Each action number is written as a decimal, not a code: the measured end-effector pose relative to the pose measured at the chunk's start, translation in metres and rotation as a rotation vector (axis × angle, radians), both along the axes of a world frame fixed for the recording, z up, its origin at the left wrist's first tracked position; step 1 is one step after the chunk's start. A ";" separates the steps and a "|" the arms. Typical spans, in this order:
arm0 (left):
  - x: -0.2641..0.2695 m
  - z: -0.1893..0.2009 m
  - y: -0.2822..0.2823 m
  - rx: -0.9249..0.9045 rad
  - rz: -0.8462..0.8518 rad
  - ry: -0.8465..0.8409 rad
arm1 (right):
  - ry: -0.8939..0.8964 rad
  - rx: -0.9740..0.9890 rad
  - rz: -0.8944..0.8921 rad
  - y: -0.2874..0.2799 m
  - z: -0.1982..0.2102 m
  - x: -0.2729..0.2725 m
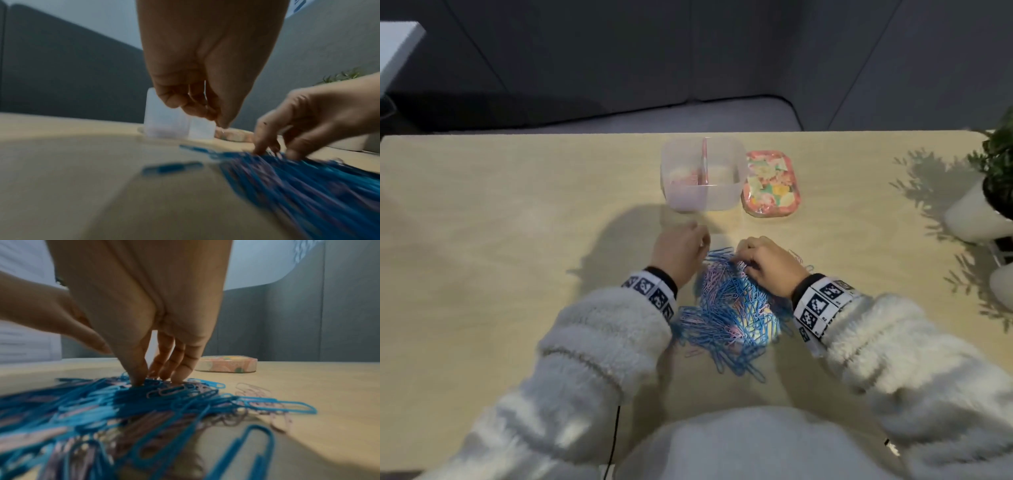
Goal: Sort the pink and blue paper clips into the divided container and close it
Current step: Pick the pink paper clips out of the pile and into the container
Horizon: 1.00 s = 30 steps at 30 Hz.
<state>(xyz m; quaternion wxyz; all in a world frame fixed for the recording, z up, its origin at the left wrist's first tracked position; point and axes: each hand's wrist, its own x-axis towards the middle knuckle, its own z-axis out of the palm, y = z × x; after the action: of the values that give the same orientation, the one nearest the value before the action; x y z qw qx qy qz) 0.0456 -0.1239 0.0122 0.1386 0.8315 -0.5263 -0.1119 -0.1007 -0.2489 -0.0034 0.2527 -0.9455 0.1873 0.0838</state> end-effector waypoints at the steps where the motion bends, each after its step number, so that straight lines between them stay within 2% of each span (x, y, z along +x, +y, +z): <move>1: -0.007 -0.009 0.007 0.056 0.003 0.033 | -0.008 -0.023 -0.004 0.001 -0.001 -0.002; 4: -0.020 -0.024 0.021 0.146 0.034 0.140 | -0.015 -0.034 -0.071 0.001 -0.003 -0.006; 9: -0.008 -0.026 0.040 0.174 0.141 0.218 | -0.090 0.116 -0.289 -0.008 -0.003 -0.020; 13: -0.003 -0.022 0.042 0.138 0.129 0.129 | -0.188 0.290 -0.433 -0.017 0.003 -0.025; 17: -0.020 -0.023 0.026 0.149 0.092 0.105 | -0.273 0.730 -0.555 -0.017 0.009 -0.026; 24: -0.031 -0.032 0.012 0.141 0.140 0.264 | -0.356 1.455 -0.783 -0.011 0.020 -0.019; 26: -0.028 -0.031 0.014 0.134 0.148 0.275 | -0.285 1.427 -0.776 -0.006 0.016 -0.013; 28: -0.025 -0.029 0.018 0.111 0.167 0.296 | -0.215 1.168 -0.742 0.004 0.009 -0.003; 30: -0.020 -0.025 0.024 0.082 0.205 0.328 | -0.183 0.807 -0.608 0.014 0.003 0.006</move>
<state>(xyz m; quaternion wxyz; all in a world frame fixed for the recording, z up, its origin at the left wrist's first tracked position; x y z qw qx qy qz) 0.0260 -0.1000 -0.0130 0.1991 0.8562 -0.4044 -0.2524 -0.0945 -0.2350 0.0001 0.6260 -0.6788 0.3838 -0.0108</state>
